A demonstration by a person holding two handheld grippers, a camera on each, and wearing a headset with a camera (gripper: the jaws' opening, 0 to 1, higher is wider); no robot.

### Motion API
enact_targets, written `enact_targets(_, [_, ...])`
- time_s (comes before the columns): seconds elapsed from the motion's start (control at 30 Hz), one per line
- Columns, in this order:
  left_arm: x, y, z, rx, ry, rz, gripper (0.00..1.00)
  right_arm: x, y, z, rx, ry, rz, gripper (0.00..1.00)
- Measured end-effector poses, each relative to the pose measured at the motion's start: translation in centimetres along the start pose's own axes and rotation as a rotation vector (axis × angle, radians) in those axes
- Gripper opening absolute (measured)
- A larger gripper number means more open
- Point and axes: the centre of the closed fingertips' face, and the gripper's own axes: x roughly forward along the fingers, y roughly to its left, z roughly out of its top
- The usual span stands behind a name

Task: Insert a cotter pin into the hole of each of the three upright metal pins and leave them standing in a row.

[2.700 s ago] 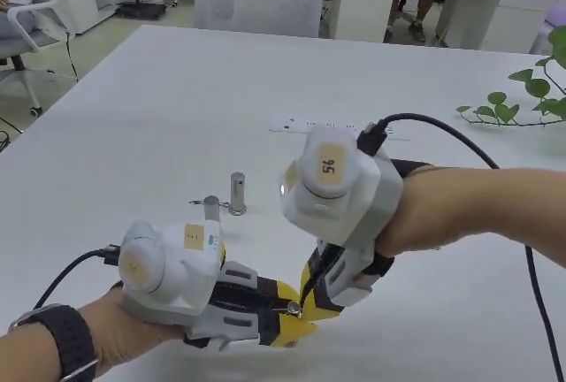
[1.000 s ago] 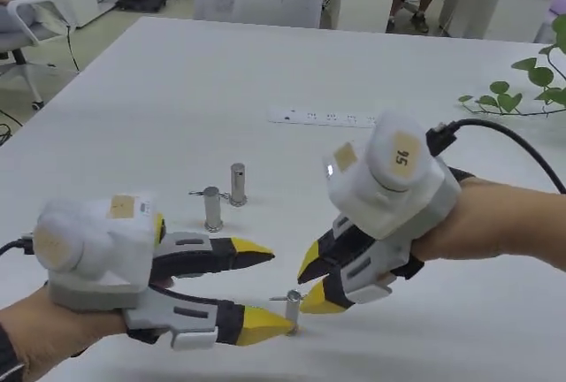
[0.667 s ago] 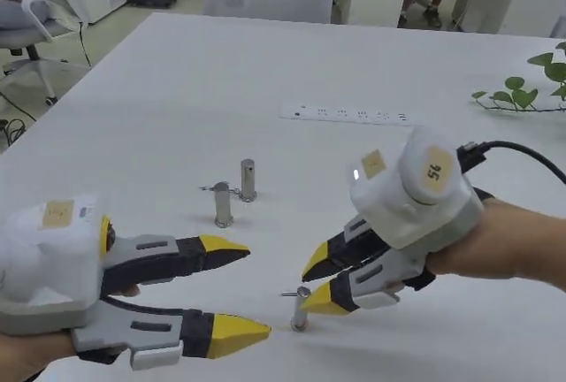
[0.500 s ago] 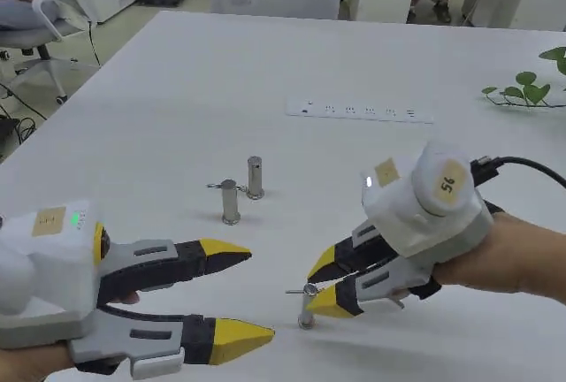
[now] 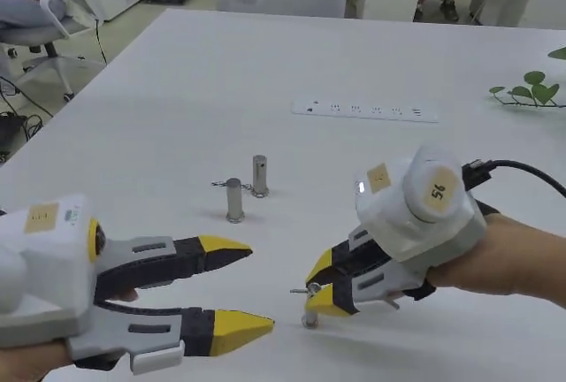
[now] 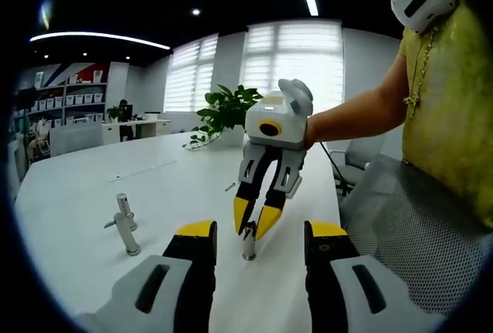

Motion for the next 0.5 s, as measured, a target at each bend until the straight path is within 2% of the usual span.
enact_targets(0.5, [-0.41, 0.59, -0.18, -0.001, 0.001, 0.019, 0.41, 0.18, -0.28, -0.18, 0.005, 0.008, -0.002, 0.1])
